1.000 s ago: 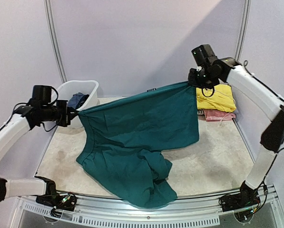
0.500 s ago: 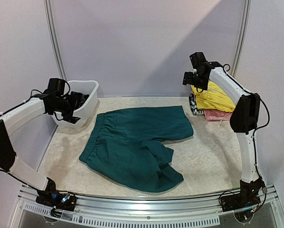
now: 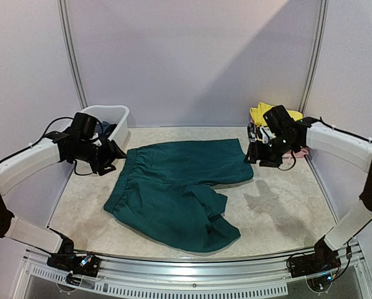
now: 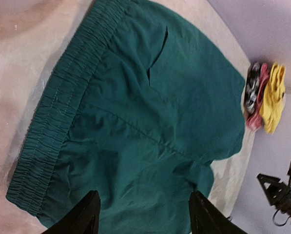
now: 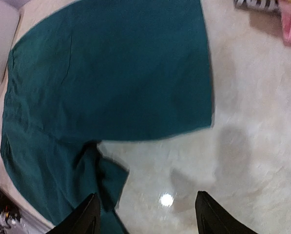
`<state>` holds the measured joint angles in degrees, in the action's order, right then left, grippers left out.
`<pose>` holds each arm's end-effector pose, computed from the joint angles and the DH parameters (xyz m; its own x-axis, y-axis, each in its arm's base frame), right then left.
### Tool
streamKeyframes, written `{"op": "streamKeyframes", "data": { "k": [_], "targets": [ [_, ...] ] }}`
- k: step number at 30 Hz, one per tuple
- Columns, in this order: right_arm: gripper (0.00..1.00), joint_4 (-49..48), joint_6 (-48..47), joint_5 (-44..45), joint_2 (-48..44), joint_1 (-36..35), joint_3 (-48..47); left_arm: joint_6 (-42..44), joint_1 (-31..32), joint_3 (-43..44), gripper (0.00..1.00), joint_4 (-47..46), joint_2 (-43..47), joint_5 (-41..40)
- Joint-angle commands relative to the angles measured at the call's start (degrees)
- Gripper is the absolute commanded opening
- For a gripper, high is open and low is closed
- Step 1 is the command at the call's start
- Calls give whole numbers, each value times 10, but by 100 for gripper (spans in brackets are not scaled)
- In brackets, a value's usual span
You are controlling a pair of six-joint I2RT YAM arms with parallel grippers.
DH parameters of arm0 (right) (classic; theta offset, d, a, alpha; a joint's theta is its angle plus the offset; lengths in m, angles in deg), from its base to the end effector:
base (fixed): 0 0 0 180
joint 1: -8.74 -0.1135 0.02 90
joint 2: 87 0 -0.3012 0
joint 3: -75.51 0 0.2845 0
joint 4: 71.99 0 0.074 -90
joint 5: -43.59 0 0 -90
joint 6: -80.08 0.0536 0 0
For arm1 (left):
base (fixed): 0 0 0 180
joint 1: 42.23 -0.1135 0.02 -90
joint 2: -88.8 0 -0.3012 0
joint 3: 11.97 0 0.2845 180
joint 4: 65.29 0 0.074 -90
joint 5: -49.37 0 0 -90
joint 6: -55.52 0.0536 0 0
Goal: Fold and stack the mixed laundry pile
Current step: Flatten out the rectangle-folded shorts at the center of the board.
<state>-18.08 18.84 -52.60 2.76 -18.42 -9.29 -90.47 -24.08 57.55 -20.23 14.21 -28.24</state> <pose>0.3248 0.1731 0.2811 -0.9099 0.0708 -0.4088 -0.0749 0.9411 0.3297 0.2856 -0.1057 0.2818 -0.7685 -0.6001 -0.2221 -0.3613 0.6933 -0.6235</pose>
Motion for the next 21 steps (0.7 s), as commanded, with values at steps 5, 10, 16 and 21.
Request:
{"op": "streamKeyframes", "data": {
  "k": [5,10,16,21],
  "targets": [
    [57,-178,160,-103,-96,-67,211,112,83,-64,56,5,-18,-6],
    [52,-254,219,-117,-49,-74,237,122,119,-79,54,-5,-25,-9],
    [51,-292,231,-151,41,-74,216,137,161,-79,54,22,-20,-51],
    [50,-315,232,-191,96,-75,211,125,172,-101,53,19,-2,-72]
  ]
}}
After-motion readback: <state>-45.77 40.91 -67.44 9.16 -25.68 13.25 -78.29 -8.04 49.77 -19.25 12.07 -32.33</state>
